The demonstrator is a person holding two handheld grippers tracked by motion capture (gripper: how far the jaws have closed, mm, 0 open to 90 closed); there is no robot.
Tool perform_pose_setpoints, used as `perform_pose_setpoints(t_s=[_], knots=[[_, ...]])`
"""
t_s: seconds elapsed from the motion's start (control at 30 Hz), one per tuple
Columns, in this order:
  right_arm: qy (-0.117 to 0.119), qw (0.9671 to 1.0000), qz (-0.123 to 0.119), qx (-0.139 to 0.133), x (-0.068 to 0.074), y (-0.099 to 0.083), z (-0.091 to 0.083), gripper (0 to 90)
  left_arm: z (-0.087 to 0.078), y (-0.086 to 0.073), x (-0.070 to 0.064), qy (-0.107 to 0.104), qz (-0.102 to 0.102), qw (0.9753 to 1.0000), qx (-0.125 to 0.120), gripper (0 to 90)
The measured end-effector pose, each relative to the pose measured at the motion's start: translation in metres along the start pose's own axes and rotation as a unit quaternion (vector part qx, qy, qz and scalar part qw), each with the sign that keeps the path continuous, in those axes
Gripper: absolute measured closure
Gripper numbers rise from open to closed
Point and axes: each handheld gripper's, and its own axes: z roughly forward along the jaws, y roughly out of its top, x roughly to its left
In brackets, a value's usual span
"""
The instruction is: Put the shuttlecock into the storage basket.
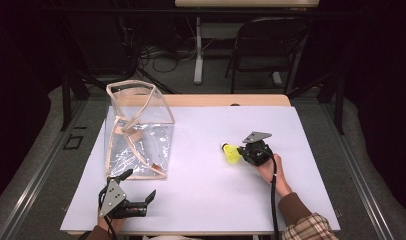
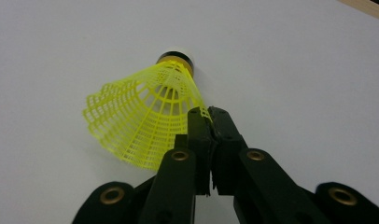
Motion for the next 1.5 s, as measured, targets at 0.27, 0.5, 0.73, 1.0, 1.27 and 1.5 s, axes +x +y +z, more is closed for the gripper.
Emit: perform_pose_setpoints(t_s=[0.27, 0.5, 0.73, 1.0, 1.27, 1.5], knots=[[0.002, 0.9999, 0.004, -0.012, 0.003, 0.003, -0.006, 90.0, 0.0, 0.0, 0.0, 0.0, 0.0, 1.0, -0.001, 0.1], [-0.001, 0.9998, 0.006, -0.016, 0.003, 0.005, -0.011, 90.0, -0.001, 0.0, 0.0, -0.001, -0.001, 1.0, -0.001, 0.1], [-0.002, 0.9997, 0.017, -0.02, -0.002, 0.007, -0.017, 90.0, -0.001, 0.001, 0.0, -0.002, 0.0, 1.0, -0.001, 0.1], [-0.004, 0.9995, 0.021, -0.023, -0.003, 0.011, -0.024, 90.0, -0.001, 0.001, 0.0, -0.002, -0.002, 1.0, -0.003, 0.1], [-0.006, 0.9995, 0.028, -0.016, -0.006, 0.013, -0.029, 90.0, -0.001, 0.001, 0.001, -0.002, -0.003, 1.0, -0.006, 0.1], [-0.005, 0.9994, 0.029, -0.02, -0.007, 0.021, -0.035, 90.0, -0.001, 0.001, 0.001, 0.0, -0.004, 1.0, -0.006, 0.1]])
